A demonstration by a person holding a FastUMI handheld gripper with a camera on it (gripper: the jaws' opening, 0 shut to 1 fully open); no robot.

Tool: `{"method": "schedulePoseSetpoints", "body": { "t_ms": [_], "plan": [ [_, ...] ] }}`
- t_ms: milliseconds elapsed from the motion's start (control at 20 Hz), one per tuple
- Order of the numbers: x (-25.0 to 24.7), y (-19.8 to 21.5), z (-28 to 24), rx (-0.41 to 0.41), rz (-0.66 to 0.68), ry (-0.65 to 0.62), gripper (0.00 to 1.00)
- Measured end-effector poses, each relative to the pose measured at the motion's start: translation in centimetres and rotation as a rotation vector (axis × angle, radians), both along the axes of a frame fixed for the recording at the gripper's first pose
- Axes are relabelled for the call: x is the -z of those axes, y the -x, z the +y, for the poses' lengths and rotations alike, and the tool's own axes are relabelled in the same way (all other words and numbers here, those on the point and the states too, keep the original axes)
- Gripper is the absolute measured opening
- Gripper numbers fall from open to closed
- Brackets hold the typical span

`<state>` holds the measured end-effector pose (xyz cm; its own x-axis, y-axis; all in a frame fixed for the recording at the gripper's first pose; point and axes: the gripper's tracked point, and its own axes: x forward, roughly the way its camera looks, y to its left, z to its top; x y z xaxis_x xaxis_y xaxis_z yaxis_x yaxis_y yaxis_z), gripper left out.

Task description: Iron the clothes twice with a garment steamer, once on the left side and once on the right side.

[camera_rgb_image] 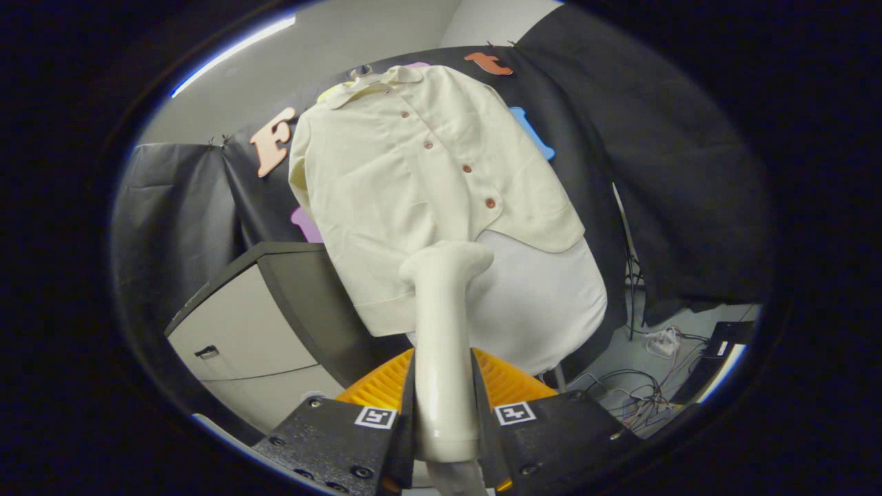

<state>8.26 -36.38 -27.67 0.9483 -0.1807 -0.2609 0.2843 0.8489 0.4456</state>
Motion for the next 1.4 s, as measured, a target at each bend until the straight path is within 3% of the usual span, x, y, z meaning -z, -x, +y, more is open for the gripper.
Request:
{"method": "schedulePoseSetpoints", "body": {
  "t_ms": [250,550,800,1400],
  "plan": [
    [-0.6,2.5,0.5,0.005,-0.017,-0.018,0.37],
    [-4.9,3.8,1.9,-0.015,-0.081,-0.023,0.37],
    [-10.7,3.8,4.2,-0.068,-0.142,0.055,0.37],
    [-18.2,3.4,7.9,-0.143,-0.214,0.135,0.37]
  ]
}}
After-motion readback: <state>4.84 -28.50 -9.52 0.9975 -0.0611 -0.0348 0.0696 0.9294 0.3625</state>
